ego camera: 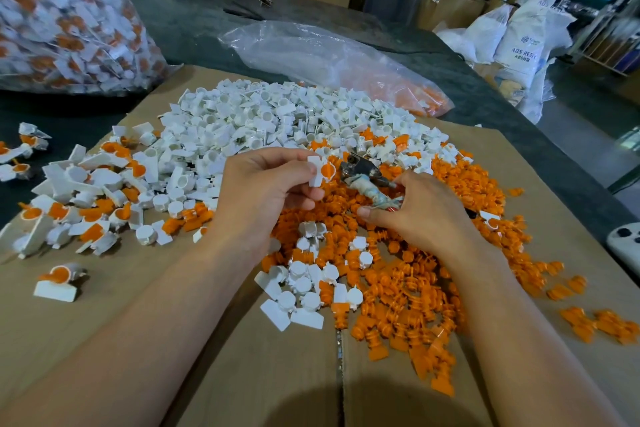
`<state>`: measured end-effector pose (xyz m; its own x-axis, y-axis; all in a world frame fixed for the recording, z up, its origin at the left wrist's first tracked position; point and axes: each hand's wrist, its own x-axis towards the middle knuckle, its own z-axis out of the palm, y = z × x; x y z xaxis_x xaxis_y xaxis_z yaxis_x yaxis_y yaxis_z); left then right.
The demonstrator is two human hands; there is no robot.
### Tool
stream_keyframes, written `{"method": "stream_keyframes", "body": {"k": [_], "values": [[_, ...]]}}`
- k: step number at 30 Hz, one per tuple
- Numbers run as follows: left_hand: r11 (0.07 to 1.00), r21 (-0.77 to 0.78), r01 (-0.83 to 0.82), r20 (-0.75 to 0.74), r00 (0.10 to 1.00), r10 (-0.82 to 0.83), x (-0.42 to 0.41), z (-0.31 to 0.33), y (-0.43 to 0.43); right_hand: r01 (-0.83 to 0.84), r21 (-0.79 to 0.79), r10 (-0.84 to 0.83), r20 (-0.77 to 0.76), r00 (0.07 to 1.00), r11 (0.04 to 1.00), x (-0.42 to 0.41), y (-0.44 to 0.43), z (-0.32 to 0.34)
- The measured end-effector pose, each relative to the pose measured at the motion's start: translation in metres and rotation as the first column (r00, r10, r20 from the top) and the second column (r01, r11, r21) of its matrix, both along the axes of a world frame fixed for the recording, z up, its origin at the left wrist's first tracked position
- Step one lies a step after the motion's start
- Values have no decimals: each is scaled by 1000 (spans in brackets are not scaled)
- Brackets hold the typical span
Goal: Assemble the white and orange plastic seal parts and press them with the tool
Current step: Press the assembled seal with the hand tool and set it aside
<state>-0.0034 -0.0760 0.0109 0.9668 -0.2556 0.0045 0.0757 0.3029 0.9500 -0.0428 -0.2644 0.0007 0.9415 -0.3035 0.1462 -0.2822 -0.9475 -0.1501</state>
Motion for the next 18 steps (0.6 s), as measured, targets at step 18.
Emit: {"method": "stream_keyframes", "body": {"k": [18], "values": [[706,-526,-474,-412,868,277,24,5,23,-8,11,8,-26,1000,1000,1,0,0]]}}
